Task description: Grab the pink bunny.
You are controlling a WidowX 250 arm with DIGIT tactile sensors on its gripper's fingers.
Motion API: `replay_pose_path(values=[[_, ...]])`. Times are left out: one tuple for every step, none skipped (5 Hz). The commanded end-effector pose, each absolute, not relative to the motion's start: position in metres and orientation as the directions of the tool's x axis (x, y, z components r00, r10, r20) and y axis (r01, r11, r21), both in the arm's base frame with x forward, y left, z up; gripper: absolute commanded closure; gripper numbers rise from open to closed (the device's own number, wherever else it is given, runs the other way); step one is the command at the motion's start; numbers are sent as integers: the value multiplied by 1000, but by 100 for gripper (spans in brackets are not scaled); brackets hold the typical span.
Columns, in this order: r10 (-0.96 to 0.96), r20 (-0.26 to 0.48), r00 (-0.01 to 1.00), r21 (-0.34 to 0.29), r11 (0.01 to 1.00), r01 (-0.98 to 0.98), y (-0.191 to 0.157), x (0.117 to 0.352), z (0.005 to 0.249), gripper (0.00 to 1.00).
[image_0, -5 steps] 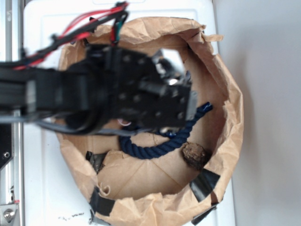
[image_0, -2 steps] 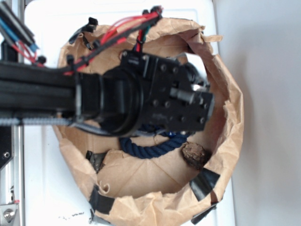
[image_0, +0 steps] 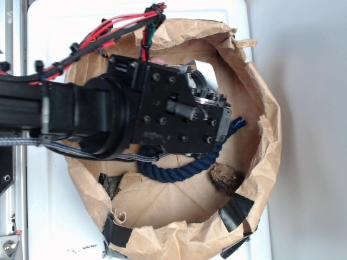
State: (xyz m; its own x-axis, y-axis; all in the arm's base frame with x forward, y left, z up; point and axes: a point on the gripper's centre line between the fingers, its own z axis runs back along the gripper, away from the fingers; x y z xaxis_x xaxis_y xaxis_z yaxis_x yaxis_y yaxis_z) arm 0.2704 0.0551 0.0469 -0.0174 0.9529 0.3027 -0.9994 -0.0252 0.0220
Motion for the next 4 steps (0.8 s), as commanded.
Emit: replay_pose_path(values=[[961, 275, -30, -65, -12, -998, 57, 278, 75, 100], [969, 245, -41, -92, -19, -996, 59, 274, 91, 100], [975, 215, -54, -116, -30, -993, 67, 270, 101, 100], [978, 205, -41, -102, -20, -995, 69, 263, 103, 45]])
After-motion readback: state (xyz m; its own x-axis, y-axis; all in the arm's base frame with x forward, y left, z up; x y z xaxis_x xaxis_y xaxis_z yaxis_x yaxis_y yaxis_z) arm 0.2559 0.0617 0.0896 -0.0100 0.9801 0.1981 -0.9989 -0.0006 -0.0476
